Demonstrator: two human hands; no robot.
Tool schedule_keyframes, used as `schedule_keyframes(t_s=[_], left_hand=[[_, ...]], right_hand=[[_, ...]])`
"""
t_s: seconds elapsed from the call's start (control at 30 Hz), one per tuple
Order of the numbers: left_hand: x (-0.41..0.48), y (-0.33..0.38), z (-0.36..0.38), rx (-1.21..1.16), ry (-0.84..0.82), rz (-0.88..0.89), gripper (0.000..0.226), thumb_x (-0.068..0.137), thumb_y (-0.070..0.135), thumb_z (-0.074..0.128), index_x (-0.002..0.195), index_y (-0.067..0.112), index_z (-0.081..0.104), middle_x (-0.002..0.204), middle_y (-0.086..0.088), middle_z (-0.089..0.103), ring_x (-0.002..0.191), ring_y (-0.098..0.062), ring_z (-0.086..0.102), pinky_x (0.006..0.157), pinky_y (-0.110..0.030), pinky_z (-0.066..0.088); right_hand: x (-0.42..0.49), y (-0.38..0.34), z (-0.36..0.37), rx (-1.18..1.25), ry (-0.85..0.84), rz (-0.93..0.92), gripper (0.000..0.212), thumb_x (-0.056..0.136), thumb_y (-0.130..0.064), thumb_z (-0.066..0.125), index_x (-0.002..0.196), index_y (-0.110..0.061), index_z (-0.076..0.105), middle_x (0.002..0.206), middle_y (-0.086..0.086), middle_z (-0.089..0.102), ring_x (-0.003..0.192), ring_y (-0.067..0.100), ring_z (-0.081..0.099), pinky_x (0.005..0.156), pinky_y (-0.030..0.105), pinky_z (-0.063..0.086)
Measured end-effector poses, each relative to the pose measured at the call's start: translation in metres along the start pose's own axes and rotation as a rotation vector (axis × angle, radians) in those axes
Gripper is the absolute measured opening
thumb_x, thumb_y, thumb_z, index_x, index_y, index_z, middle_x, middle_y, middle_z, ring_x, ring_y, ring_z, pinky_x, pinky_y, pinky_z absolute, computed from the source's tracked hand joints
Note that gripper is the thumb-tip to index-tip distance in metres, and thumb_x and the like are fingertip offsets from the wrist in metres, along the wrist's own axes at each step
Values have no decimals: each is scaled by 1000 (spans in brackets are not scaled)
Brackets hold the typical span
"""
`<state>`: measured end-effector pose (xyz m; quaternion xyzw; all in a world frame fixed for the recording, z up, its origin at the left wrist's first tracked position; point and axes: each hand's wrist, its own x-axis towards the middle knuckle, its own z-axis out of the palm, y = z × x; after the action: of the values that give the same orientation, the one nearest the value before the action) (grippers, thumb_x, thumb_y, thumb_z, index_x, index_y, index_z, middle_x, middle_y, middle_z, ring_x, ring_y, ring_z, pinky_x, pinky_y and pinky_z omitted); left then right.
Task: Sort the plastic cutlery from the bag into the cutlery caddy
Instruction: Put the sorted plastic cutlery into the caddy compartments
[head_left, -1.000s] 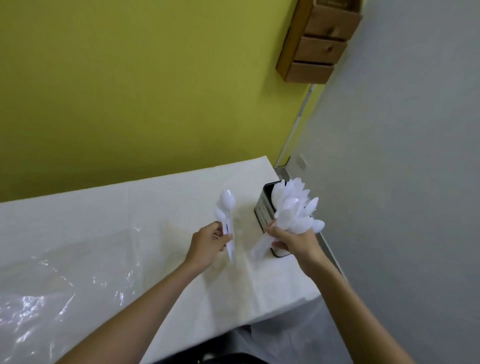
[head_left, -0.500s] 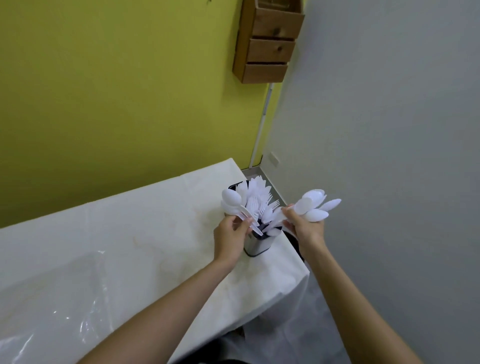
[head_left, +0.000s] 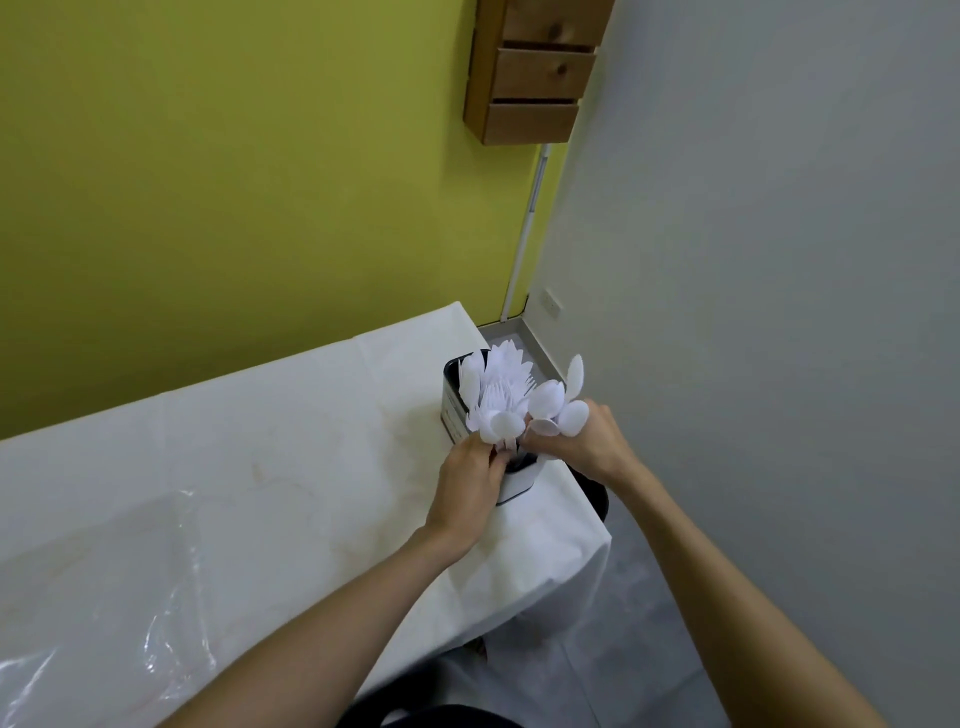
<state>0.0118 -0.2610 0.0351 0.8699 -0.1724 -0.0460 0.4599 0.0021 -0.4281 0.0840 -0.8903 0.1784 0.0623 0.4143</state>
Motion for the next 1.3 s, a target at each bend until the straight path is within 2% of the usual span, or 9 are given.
schedule_keyframes(t_s=[0.17, 0.3, 0.43, 0.63, 0.8, 0.97, 1.03, 1.1, 1.3], left_hand=[[-2, -5, -1, -26, 5, 32, 17, 95, 15, 52, 98, 10, 67, 98, -2, 65, 93, -18, 56, 78, -24, 43], [-5, -13, -3, -72, -28, 36, 9, 92, 11, 56, 97, 13, 63, 96, 1, 62, 89, -16, 57, 79, -28, 48], [-7, -13, -2, -71, -2, 60, 14, 90, 10, 60, 103, 15, 62, 99, 4, 61, 88, -13, 60, 79, -26, 50], [-6, -12, -3, -99, 30, 33, 8, 90, 16, 63, 98, 14, 62, 93, 2, 60, 83, -14, 62, 77, -32, 52], [-7, -14, -2, -136, 30, 11, 12, 90, 18, 63, 101, 14, 63, 97, 2, 60, 85, -10, 63, 79, -29, 53], [-9, -15, -4, -171, 24, -7, 16, 90, 15, 63, 105, 17, 60, 102, 4, 58, 87, -6, 63, 79, -20, 51], [-10, -15, -6, -215, 16, -11, 19, 89, 12, 63, 106, 20, 57, 105, 6, 58, 88, -2, 61, 78, -16, 51], [-11, -17, -8, -229, 9, -12, 24, 87, 9, 63, 105, 22, 54, 105, 6, 57, 88, -1, 60, 78, -14, 51], [-9, -22, -10, -182, 16, 4, 28, 86, 5, 62, 109, 19, 54, 105, 5, 56, 88, -4, 60, 79, -17, 52]], right_hand=[[1, 3, -5, -103, -86, -94, 16, 68, -34, 77, 73, -20, 72, 79, 2, 70, 77, 22, 62, 64, 38, 51], [-2, 4, -3, -89, -38, -92, 30, 70, -30, 84, 70, -7, 66, 76, 6, 69, 69, 19, 56, 60, 34, 45], [-4, 4, -1, -29, -11, -96, 19, 75, -24, 80, 73, -8, 71, 78, 7, 71, 71, 17, 56, 62, 31, 46], [-6, 4, 0, 46, 108, -65, 24, 73, -31, 83, 70, -11, 70, 70, 0, 72, 68, 17, 61, 56, 20, 44], [-6, 3, -2, 176, 163, -39, 21, 70, -31, 85, 68, -13, 73, 69, 2, 75, 76, 21, 71, 65, 31, 55], [-10, 3, 7, 101, 116, -81, 29, 73, -25, 84, 53, -39, 69, 57, -16, 67, 59, 2, 58, 50, 11, 41], [-7, 4, 8, 53, 76, -99, 14, 69, -27, 86, 64, -28, 73, 64, -8, 70, 64, 7, 60, 54, 16, 44], [-6, 2, 4, 29, 63, -120, 25, 64, -28, 89, 75, -13, 72, 73, 0, 72, 69, 14, 62, 59, 24, 47], [-15, 3, -5, 143, 47, -239, 53, 61, -25, 92, 105, -25, 62, 93, -12, 69, 85, 11, 66, 73, 26, 55]])
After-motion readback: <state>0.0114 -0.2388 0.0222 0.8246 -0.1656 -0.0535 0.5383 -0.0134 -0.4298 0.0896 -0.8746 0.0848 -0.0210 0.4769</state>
